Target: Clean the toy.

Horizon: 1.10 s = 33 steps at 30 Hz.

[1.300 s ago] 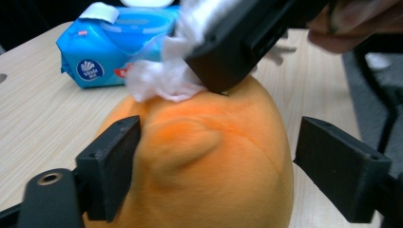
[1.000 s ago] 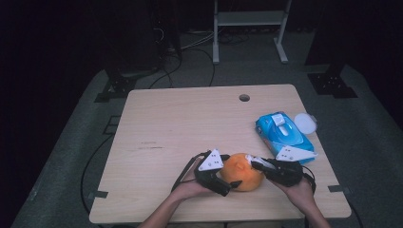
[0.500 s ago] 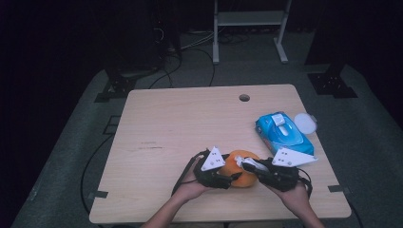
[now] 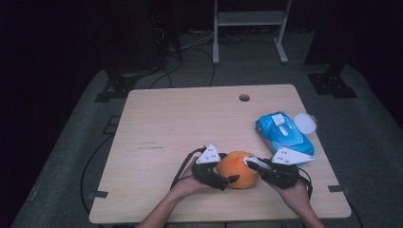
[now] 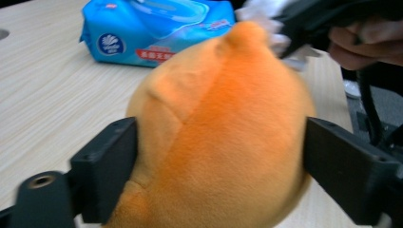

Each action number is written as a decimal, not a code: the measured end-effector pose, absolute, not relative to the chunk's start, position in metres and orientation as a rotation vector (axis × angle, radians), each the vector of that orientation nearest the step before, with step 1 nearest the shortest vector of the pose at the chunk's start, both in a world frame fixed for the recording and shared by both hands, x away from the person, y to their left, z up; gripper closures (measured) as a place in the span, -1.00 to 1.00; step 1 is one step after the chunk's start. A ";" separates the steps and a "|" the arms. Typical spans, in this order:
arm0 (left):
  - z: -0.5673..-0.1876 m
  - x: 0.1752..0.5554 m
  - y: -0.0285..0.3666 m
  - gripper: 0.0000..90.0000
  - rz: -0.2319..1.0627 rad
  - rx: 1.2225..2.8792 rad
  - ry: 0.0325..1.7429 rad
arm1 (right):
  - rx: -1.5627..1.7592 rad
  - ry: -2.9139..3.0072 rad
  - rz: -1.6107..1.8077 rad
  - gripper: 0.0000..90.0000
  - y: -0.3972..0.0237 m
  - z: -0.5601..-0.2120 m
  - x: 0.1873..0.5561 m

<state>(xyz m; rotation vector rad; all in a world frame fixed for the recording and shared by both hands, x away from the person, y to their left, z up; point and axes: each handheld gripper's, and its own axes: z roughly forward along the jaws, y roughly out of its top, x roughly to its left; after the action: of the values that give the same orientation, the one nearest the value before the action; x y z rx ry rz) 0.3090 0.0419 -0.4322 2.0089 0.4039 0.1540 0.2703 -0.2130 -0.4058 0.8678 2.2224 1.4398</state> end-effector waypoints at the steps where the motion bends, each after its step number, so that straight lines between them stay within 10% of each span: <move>1: -0.430 0.308 0.042 -0.62 0.146 2.017 0.391 | 0.870 2.221 1.441 0.71 -0.214 -0.407 0.271; 10: -0.442 0.314 0.036 -0.83 0.106 2.051 0.399 | 0.984 2.167 1.478 0.71 -0.234 -0.411 0.279; 16: -0.430 0.306 0.042 -0.27 0.158 2.011 0.358 | 0.956 2.164 1.507 0.71 -0.235 -0.406 0.278; 33: -0.418 0.311 0.052 -0.23 0.114 2.018 0.468 | 0.807 2.204 1.595 0.72 -0.210 -0.401 0.267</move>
<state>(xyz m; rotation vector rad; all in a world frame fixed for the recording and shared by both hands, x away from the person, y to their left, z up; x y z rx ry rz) 0.3110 0.0522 -0.4180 2.0185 0.4683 0.1138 0.2671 -0.2104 -0.4015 0.8066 2.2037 1.5946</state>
